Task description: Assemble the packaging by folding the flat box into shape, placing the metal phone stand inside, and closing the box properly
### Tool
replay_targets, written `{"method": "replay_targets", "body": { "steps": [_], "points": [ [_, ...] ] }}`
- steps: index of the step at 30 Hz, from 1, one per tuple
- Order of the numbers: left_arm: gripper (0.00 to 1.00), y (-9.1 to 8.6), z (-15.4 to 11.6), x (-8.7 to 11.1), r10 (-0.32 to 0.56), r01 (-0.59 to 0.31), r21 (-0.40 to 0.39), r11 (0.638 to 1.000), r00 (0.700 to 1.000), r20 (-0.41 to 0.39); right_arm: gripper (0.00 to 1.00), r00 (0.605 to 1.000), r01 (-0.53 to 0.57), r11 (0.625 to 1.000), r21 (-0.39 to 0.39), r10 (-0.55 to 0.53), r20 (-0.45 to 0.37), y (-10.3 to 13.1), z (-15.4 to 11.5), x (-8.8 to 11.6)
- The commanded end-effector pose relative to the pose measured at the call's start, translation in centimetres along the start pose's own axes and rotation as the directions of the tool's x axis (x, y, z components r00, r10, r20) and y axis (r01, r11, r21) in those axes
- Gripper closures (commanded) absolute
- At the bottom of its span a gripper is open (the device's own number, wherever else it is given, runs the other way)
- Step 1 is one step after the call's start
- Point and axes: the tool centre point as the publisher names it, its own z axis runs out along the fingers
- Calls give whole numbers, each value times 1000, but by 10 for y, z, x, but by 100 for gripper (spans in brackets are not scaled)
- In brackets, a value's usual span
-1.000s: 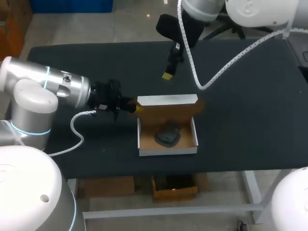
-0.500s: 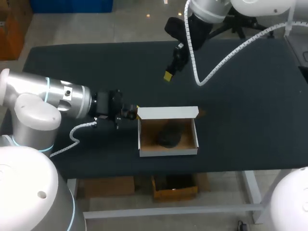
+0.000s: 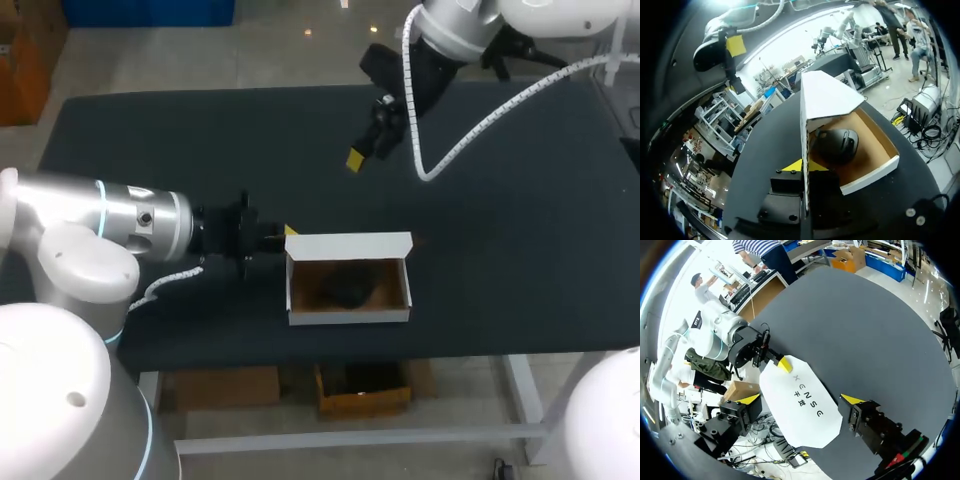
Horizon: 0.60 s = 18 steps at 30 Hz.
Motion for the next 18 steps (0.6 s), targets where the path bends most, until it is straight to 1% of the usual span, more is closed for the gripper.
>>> {"method": "replay_targets", "body": {
  "steps": [1, 12, 13, 15, 16, 17, 18],
  "points": [
    [100, -1, 2, 7, -14, 14, -3, 1000, 999, 42, 0, 1000, 2, 1000, -3, -2, 0, -1, -1, 1],
    [100, -1, 2, 7, -14, 14, -3, 1000, 999, 42, 0, 1000, 2, 1000, -3, -2, 0, -1, -1, 1],
    [100, -1, 2, 7, -14, 14, -3, 1000, 999, 42, 0, 1000, -8, 1000, 17, 8, -4, 1, 2, 2],
    [100, -1, 2, 7, -14, 14, -3, 1000, 999, 42, 0, 995, -91, 995, 32, 92, -35, 3, 6, 2],
    [100, -1, 2, 7, -14, 14, -3, 1000, 999, 42, 0, 995, -92, 995, 39, 93, -47, 1, 8, 3],
    [100, -1, 2, 7, -14, 14, -3, 1000, 999, 42, 0, 984, -162, 985, 53, 166, -66, -1, 9, 3],
    [100, -1, 2, 7, -14, 14, -3, 1000, 999, 42, 0, 968, -241, 969, 56, 244, -60, -3, 9, 0]
  ]
}}
